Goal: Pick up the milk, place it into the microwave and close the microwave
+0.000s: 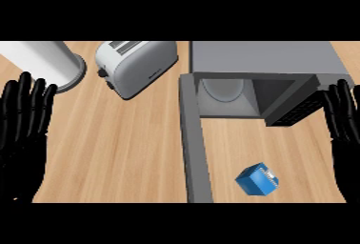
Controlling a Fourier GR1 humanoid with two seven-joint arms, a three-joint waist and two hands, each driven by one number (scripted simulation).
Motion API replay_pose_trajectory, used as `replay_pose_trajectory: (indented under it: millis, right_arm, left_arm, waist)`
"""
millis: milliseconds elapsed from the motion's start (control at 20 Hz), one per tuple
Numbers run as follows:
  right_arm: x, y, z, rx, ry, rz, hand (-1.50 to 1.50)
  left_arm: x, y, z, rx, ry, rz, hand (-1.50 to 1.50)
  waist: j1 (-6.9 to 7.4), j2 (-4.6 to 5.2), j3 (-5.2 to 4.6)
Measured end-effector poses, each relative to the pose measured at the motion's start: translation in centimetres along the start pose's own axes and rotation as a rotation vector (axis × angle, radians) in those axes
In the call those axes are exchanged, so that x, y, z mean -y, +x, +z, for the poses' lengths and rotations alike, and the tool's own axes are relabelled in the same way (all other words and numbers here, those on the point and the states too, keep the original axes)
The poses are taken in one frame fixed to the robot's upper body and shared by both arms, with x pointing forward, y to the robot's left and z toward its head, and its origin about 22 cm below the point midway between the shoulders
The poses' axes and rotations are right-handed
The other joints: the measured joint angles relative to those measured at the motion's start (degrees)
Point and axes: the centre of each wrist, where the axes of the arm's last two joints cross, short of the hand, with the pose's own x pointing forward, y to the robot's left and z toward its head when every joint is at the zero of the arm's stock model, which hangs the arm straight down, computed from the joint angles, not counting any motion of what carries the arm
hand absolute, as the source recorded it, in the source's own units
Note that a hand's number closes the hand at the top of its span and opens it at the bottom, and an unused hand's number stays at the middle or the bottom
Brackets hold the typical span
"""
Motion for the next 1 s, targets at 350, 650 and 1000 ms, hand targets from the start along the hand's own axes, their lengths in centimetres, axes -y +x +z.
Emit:
replay_pose_trajectory:
  millis: [350, 650, 1000]
  right_arm:
    - [-0.4, 2.8, 1.8, 0.043, 0.263, -0.104, -1.5]
    - [0.5, 5.2, 3.9, 0.02, 0.407, -0.203, -1.5]
    - [1.2, 4.6, 5.5, -0.041, 0.4, -0.192, -1.5]
  left_arm:
    - [-1.7, 0.2, 0.5, -0.065, 0.012, 0.016, -1.5]
    - [-2.8, 2.2, 2.6, -0.138, 0.026, 0.148, -1.5]
    - [-5.1, 4.6, 6.1, -0.178, 0.023, 0.175, -1.5]
  waist:
    - [-0.54, -0.1, 0.94]
    - [-0.35, -0.16, 1.07]
    - [-0.21, -0.09, 1.11]
